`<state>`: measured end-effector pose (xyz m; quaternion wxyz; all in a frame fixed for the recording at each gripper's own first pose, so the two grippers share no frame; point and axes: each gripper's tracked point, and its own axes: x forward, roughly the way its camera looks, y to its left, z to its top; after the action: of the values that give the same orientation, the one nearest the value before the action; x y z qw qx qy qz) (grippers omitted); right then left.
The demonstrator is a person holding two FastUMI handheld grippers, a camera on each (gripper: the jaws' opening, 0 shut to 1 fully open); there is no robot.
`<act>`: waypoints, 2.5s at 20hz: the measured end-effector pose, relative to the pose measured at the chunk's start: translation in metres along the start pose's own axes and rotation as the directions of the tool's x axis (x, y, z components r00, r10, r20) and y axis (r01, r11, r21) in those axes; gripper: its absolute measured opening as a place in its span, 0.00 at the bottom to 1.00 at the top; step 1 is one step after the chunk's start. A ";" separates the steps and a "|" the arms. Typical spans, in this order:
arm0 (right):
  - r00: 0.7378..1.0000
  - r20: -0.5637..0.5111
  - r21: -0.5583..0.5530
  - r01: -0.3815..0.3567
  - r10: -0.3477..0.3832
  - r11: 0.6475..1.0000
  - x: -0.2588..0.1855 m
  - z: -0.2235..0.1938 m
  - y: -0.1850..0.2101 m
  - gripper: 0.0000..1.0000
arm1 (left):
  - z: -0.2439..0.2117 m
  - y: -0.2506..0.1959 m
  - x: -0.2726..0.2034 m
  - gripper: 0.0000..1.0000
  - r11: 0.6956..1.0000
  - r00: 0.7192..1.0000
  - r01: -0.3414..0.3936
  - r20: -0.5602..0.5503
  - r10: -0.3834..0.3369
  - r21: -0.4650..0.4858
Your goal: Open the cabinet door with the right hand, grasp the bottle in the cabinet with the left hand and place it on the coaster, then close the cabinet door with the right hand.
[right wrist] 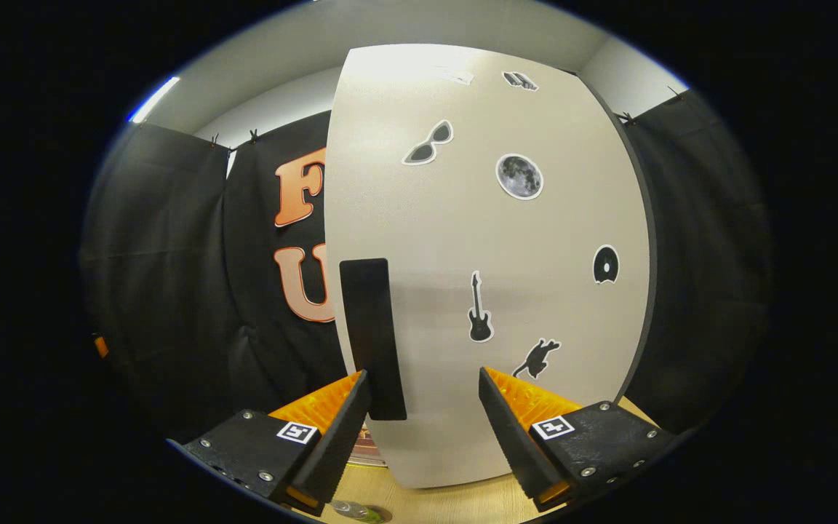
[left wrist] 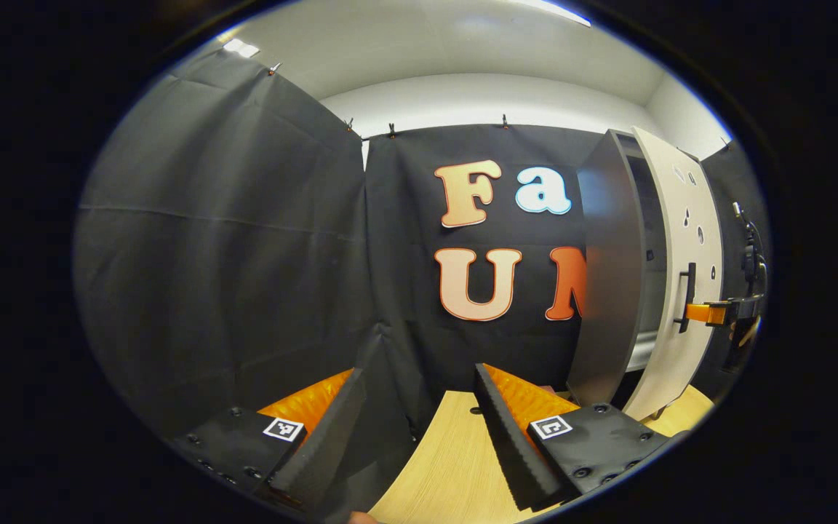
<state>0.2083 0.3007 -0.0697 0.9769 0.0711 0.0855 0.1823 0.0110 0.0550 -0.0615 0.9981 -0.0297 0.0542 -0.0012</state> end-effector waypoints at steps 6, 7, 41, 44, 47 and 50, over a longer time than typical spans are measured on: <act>1.000 0.005 -0.008 0.029 -0.029 1.000 0.013 0.002 0.001 0.92 | 0.005 0.008 0.001 0.95 1.000 1.000 -0.015 0.015 0.015 0.022; 0.999 0.005 -0.008 0.035 -0.035 0.999 0.016 0.003 0.001 0.92 | 0.004 0.007 0.002 0.98 1.000 1.000 -0.013 0.013 0.012 0.020; 0.943 0.206 -0.159 0.297 -0.263 0.941 -0.119 0.117 -0.117 0.92 | 0.123 -0.011 0.038 0.95 0.998 0.985 0.042 0.164 -0.050 0.049; 0.933 0.222 -0.155 0.320 -0.283 0.935 -0.139 0.124 -0.126 0.92 | 0.133 -0.004 0.034 0.97 0.998 0.982 0.030 0.182 -0.040 0.058; 0.931 0.223 -0.144 0.324 -0.288 0.935 -0.152 0.127 -0.128 0.92 | 0.133 -0.003 0.026 0.95 0.998 0.983 0.036 0.177 -0.045 0.054; 0.933 0.217 -0.138 0.322 -0.288 0.937 -0.155 0.125 -0.128 0.92 | 0.133 -0.004 0.019 0.95 0.998 0.985 0.048 0.164 -0.056 0.050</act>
<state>0.1338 0.1119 0.0519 0.9995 -0.0097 -0.0157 0.0268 0.0439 0.0589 0.0691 0.9992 -0.0083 -0.0298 -0.0259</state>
